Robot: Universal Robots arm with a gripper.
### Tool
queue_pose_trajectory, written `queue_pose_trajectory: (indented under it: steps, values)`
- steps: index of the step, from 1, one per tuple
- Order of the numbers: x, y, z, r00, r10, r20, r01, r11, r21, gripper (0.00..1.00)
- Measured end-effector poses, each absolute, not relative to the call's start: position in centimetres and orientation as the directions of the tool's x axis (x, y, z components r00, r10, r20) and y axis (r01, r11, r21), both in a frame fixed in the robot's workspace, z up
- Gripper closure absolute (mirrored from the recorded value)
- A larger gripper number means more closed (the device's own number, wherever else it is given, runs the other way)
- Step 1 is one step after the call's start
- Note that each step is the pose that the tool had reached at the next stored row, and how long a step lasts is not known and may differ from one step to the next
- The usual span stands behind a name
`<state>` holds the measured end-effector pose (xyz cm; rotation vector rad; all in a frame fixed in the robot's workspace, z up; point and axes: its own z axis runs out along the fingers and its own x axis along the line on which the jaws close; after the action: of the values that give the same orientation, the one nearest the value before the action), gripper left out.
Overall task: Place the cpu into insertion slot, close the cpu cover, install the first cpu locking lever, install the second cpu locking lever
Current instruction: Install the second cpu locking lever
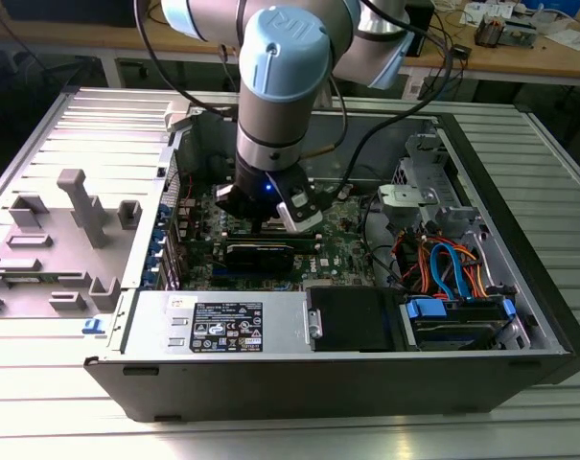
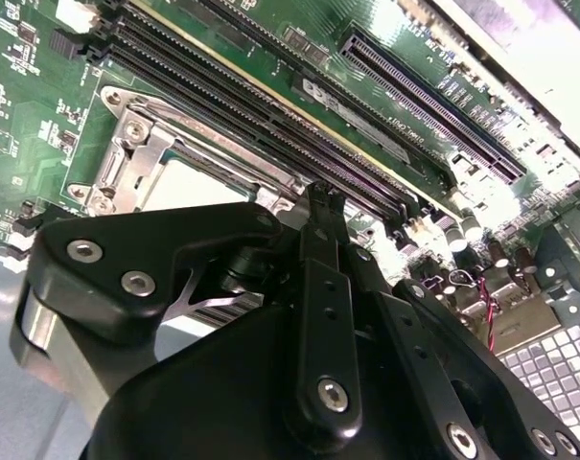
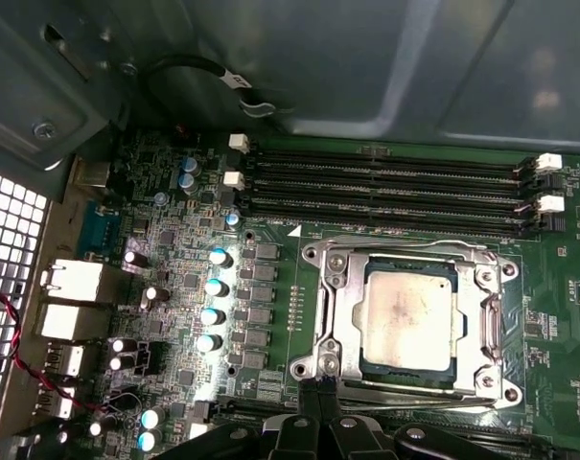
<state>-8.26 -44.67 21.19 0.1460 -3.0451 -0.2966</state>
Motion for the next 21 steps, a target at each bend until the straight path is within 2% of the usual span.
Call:
queue_pose_trajectory:
  steps: [21]
  values:
    - [-8.35, -44.67, 20.55, -0.992, -0.104, 0.065, -0.088, 0.973, 0.215, 0.89]
